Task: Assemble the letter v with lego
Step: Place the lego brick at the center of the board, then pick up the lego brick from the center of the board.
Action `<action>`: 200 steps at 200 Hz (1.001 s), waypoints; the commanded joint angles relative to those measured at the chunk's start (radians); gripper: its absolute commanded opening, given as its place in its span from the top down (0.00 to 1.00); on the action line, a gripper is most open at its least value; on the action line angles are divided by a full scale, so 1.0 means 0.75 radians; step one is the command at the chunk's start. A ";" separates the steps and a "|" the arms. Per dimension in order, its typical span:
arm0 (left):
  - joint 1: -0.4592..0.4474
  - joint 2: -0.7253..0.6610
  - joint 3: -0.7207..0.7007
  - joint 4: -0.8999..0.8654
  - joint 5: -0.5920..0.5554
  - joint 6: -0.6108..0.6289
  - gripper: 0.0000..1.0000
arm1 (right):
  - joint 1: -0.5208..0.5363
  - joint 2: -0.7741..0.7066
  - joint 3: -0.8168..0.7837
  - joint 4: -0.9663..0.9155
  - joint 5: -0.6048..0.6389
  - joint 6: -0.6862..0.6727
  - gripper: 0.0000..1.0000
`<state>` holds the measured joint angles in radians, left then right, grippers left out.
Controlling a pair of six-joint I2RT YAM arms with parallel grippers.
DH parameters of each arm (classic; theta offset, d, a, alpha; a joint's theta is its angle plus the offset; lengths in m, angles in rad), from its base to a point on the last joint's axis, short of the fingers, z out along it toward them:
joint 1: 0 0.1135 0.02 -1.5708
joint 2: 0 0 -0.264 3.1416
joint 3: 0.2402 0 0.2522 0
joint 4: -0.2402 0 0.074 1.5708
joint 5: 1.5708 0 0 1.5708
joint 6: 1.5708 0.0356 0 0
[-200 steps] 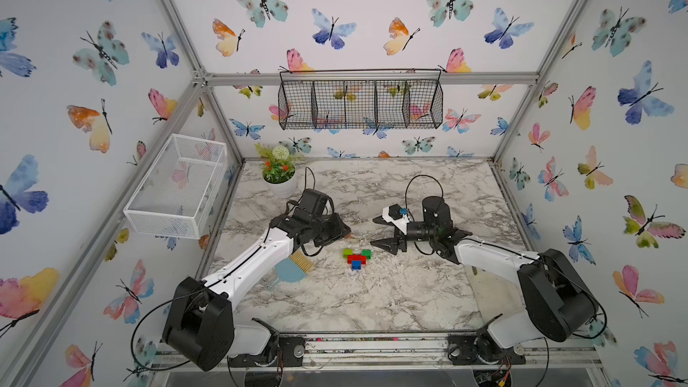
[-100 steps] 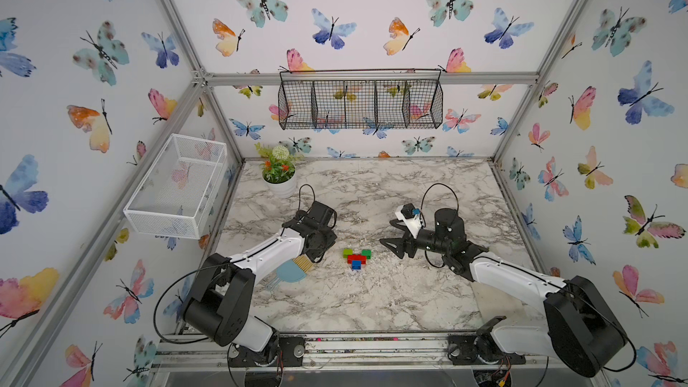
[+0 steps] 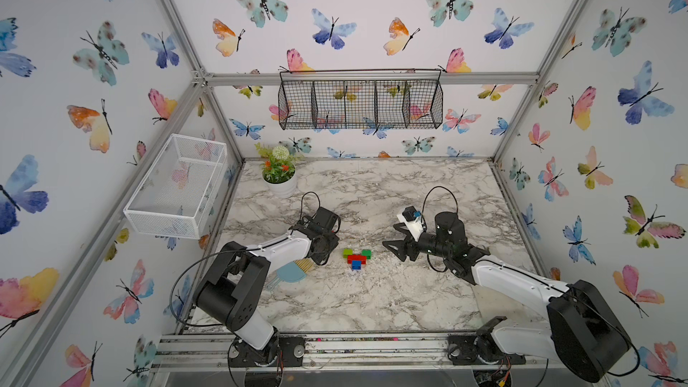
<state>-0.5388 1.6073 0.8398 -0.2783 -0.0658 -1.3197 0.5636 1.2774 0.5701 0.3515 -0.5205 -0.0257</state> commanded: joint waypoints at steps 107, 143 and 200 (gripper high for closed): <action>0.055 -0.217 0.024 -0.235 0.005 0.338 0.08 | 0.011 -0.002 0.042 -0.037 -0.002 0.093 0.23; 0.336 -0.524 -0.232 -0.004 0.255 0.543 0.05 | 0.212 0.118 0.193 -0.097 0.159 0.205 0.26; 0.701 -0.712 -0.300 -0.004 0.526 0.753 0.05 | 0.525 0.654 0.723 -0.448 0.426 0.147 0.33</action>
<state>-0.0696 1.1328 0.6262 -0.3096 0.1963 -0.8555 0.9161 1.6577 1.0203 0.1528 -0.3069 0.0868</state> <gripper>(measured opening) 0.953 0.677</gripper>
